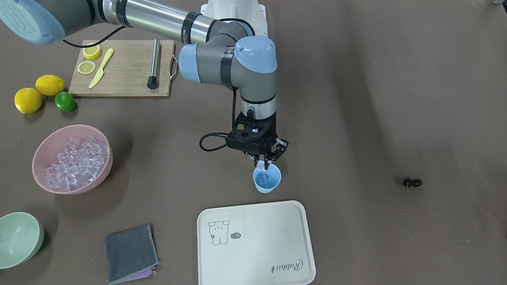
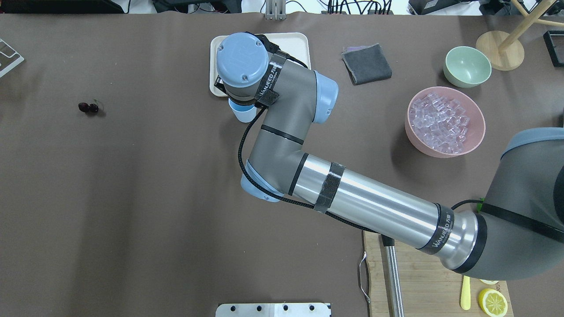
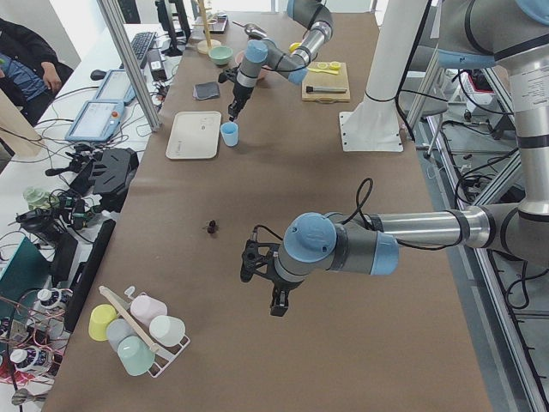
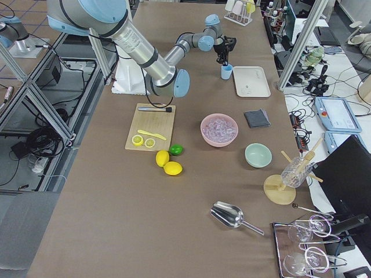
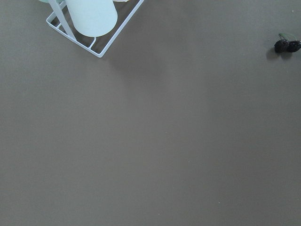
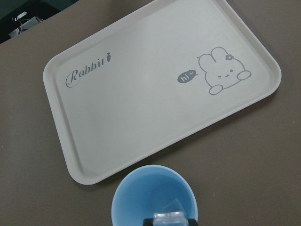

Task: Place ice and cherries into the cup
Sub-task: 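Carry the second ice cube with the right gripper over the cup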

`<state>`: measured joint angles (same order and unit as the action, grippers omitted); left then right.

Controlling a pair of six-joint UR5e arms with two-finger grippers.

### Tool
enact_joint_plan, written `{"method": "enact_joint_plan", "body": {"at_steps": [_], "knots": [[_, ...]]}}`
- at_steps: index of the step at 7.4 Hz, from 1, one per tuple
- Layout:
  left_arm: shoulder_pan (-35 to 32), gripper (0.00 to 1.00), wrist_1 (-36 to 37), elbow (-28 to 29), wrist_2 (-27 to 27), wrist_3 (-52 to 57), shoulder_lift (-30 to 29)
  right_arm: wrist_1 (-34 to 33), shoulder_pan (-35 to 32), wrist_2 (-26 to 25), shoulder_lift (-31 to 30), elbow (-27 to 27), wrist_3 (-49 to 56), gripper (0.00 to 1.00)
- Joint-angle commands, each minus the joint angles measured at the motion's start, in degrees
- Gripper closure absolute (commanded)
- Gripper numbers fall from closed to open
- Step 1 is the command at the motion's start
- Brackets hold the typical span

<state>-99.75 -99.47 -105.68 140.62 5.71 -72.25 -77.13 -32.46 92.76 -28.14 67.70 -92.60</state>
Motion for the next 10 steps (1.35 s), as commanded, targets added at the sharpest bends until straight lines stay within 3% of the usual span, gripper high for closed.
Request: {"method": "enact_joint_plan", "body": {"at_steps": [1, 4, 5, 6, 7, 9, 10], "knots": [[-0.01, 0.02, 0.07, 0.03, 0.00, 0.00, -0.08, 0.14, 0.38, -1.17, 0.63, -1.08, -1.79, 0.81], [-0.01, 0.02, 0.07, -0.05, 0.00, 0.00, -0.08, 0.14, 0.56, -1.26, 0.72, -1.08, -3.11, 0.76], [-0.01, 0.02, 0.07, 0.03, 0.00, 0.00, -0.08, 0.14, 0.56, -1.18, 0.72, -1.08, -2.50, 0.31], [-0.01, 0.02, 0.07, 0.03, 0.00, 0.00, -0.08, 0.05, 0.56, -1.00, 0.72, -0.99, -1.71, 0.24], [0.08, 0.02, 0.07, 0.03, 0.00, 0.00, -0.08, 0.05, 0.56, -0.82, 0.63, -0.73, 1.08, 0.18], [-0.01, 0.02, 0.07, 0.12, -0.08, 0.00, -0.08, 0.05, 0.30, -0.30, 0.20, 0.58, 3.37, 0.19], [-0.01, 0.02, 0.07, 0.12, -0.09, 0.00, -0.08, -0.56, -0.23, 2.75, -2.76, 4.51, 6.26, 0.21]]}}
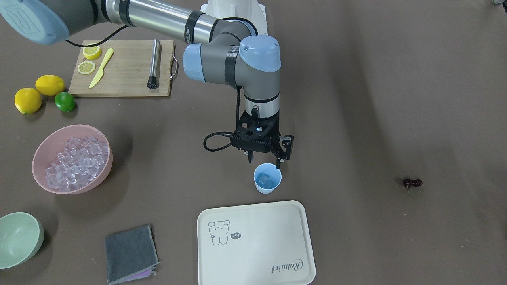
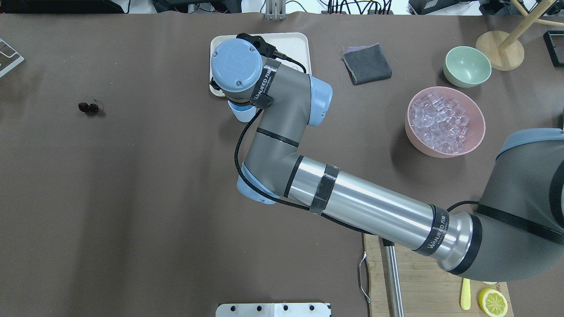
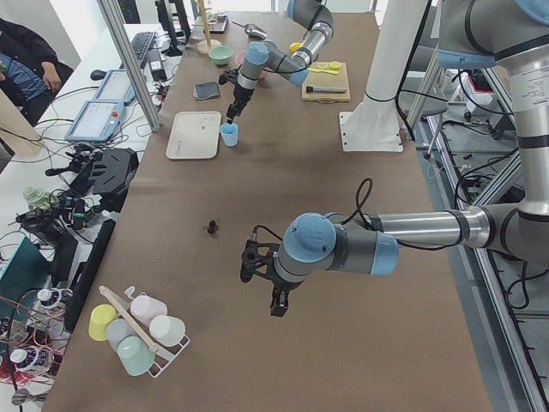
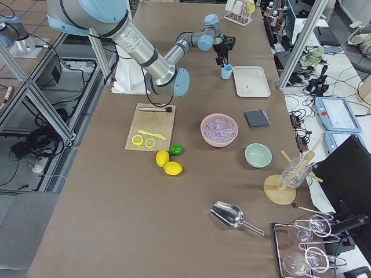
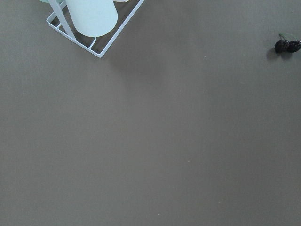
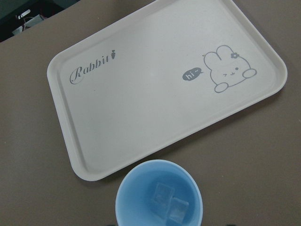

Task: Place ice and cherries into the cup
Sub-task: 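Carry the second ice cube with the right gripper over the cup, then move the right gripper back into the pink bowl and grasp a third ice cube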

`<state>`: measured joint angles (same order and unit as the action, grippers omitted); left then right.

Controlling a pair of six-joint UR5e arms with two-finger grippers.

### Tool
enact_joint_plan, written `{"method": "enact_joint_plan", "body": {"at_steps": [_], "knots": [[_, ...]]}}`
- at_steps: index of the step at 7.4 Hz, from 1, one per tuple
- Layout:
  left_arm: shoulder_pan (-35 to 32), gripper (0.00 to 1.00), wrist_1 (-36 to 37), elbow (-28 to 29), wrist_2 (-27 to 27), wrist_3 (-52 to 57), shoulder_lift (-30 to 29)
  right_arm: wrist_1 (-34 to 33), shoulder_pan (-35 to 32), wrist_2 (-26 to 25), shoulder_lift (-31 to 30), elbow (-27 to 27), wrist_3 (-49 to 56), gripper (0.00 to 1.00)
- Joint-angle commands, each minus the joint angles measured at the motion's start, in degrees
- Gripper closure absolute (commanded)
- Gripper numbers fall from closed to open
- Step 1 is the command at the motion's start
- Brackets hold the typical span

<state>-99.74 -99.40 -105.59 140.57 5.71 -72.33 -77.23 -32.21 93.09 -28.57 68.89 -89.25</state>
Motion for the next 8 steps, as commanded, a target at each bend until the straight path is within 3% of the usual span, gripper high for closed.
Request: {"method": "enact_joint_plan", "body": {"at_steps": [1, 2, 4, 6, 8], "knots": [[-0.02, 0.02, 0.00, 0.03, 0.06, 0.00, 0.00, -0.46, -1.62, 4.62, -7.41, 8.23, 9.55, 0.21], [-0.02, 0.02, 0.00, -0.14, 0.06, 0.00, 0.09, -0.46, -4.59, 7.87, -13.55, 13.85, 15.10, 0.22], [-0.11, 0.02, 0.00, -0.23, 0.06, 0.00, 0.09, -0.46, -14.50, 19.45, -26.13, 23.01, 30.28, 0.24], [-0.11, 0.02, 0.00, -0.41, 0.06, -0.35, 0.09, 0.24, -21.10, 22.64, -34.06, 23.75, 47.75, 0.26], [-0.11, 0.02, 0.00, -0.41, 0.06, -0.35, 0.00, 0.42, -25.96, 25.91, -42.41, 27.43, 58.00, 0.26]]}}
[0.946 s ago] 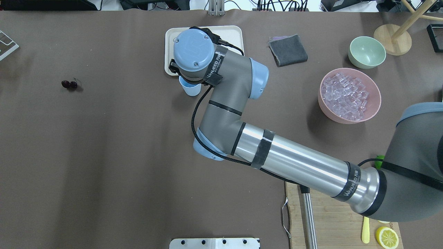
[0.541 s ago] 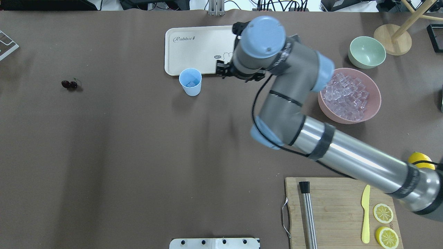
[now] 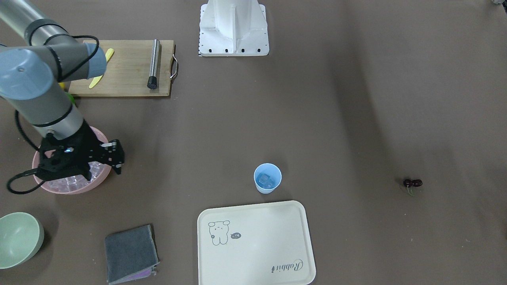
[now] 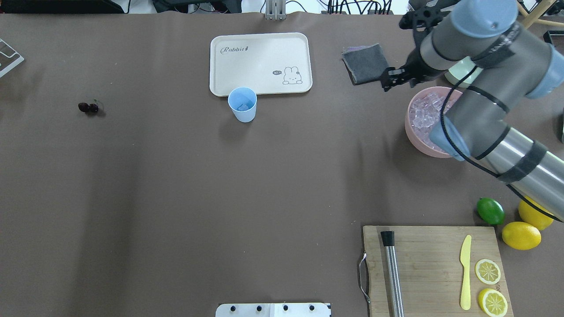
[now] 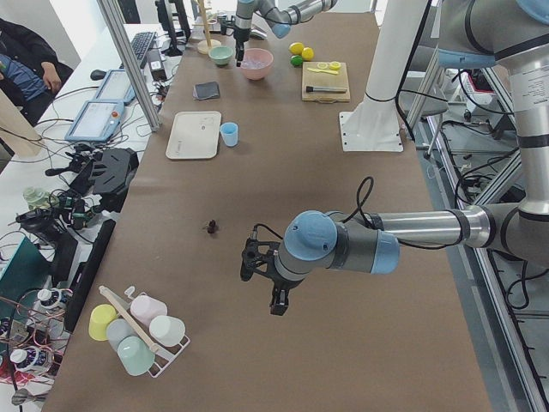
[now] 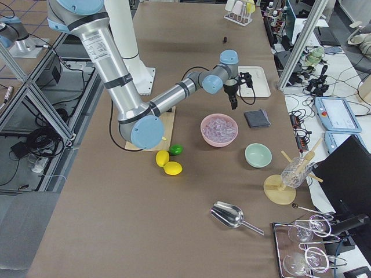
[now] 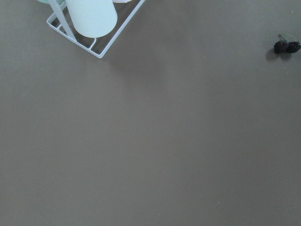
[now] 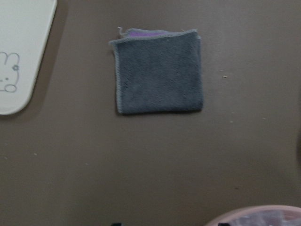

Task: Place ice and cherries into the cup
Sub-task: 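Move the right gripper back into the pink bowl and grasp a third ice cube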

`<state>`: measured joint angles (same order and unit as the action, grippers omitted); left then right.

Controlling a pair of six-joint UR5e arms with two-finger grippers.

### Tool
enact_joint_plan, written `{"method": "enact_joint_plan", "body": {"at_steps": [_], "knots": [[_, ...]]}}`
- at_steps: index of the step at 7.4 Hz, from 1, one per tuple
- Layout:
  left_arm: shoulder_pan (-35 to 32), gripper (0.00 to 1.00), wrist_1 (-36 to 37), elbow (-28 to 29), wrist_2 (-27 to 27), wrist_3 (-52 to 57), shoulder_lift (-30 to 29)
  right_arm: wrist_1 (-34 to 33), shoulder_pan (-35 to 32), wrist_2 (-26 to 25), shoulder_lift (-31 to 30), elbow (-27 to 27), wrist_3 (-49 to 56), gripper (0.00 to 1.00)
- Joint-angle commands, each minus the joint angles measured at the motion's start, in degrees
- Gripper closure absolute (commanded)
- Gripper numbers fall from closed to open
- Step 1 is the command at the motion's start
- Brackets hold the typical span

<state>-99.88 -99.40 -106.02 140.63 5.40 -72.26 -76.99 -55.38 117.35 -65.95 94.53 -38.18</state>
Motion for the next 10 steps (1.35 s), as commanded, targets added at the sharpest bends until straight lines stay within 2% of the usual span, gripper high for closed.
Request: {"method": "enact_joint_plan", "body": {"at_steps": [1, 2, 5, 6, 8, 10], "knots": [[-0.05, 0.02, 0.00, -0.07, 0.00, -0.04, 0.01, 0.18, -2.71, 0.87, -5.33, 1.19, 8.11, 0.26], [-0.05, 0.02, 0.00, -0.24, 0.09, 0.13, 0.01, 0.09, -2.62, -0.70, -5.50, 0.93, 7.94, 0.26], [-0.40, 0.02, 0.00, -0.16, 1.32, 0.22, 0.01, -0.53, -2.18, -1.24, -6.65, 0.05, 4.61, 0.30], [-0.40, 0.02, 0.00, -0.15, 1.32, 0.22, 0.01, 0.08, -0.79, -3.85, -6.56, -1.17, 4.60, 0.31], [-0.40, 0.02, 0.00, -0.24, 1.32, 0.22, 0.01, 0.09, 1.32, -5.98, -6.21, -1.45, 4.69, 0.31], [-0.40, 0.02, 0.00, 0.19, 1.32, 0.22, -0.07, 0.09, 2.82, -6.43, -5.86, -1.63, 5.13, 0.34]]}}
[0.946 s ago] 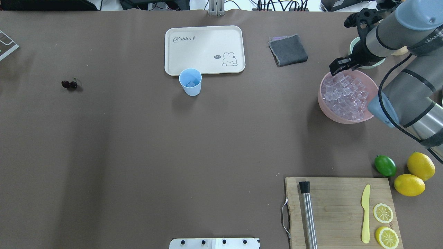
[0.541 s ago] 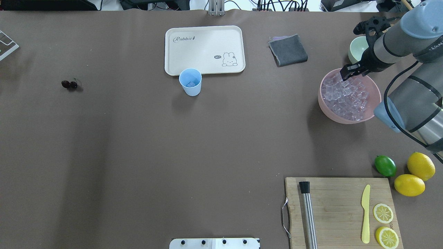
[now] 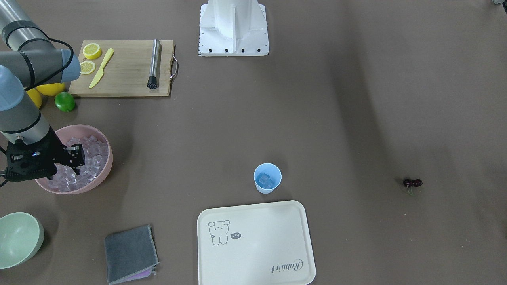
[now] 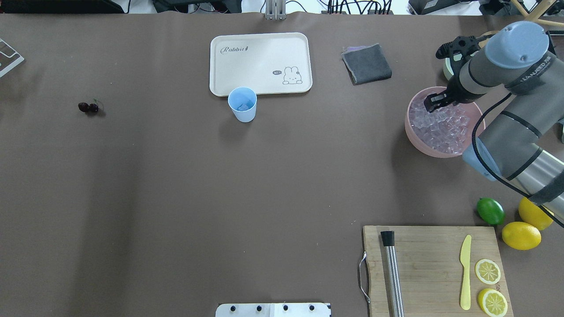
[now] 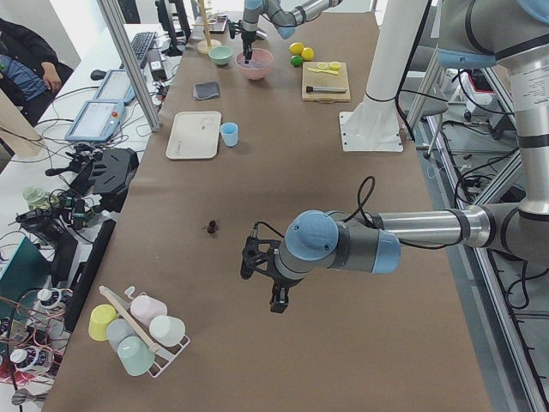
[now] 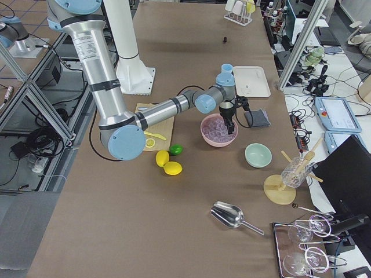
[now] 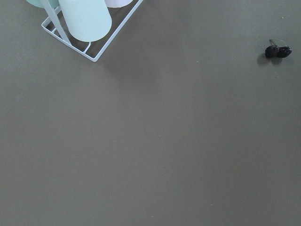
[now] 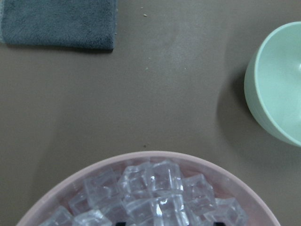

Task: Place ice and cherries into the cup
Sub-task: 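Move the right gripper back into the pink bowl and grasp a third ice cube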

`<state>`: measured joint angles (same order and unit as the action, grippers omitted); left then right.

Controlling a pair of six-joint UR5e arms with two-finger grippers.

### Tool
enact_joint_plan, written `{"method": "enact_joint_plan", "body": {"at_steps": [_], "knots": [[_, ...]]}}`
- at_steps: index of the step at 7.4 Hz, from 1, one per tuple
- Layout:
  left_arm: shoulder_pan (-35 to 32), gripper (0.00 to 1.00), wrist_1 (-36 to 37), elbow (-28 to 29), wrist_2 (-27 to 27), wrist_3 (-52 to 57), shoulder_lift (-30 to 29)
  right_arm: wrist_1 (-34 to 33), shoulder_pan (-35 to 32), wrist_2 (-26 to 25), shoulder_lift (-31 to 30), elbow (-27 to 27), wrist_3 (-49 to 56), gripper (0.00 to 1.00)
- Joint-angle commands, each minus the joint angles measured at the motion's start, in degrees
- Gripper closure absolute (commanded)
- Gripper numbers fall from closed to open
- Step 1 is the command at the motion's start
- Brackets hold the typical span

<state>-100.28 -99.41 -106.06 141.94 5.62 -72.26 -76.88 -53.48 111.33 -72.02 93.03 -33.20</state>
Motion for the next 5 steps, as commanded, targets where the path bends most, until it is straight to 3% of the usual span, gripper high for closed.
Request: {"method": "enact_joint_plan", "body": {"at_steps": [1, 2, 3, 5], "knots": [[0.00, 0.02, 0.00, 0.33, 0.00, 0.00, -0.07, -0.02, 1.79, -1.72, 0.48, -1.09, 0.33, 0.53], [0.00, 0.02, 0.00, 0.24, 0.00, 0.00, -0.07, 0.06, 1.88, -2.17, 1.00, -1.62, 2.59, 0.71], [0.00, 0.02, 0.00, 0.33, 0.00, 0.00, -0.07, 0.06, 1.71, -2.26, 0.92, -1.63, 6.53, 0.78], [0.00, 0.02, -0.09, 0.33, 0.00, 0.09, 0.01, -0.28, 0.84, -1.74, 1.00, -1.19, 7.01, 0.82]]}}
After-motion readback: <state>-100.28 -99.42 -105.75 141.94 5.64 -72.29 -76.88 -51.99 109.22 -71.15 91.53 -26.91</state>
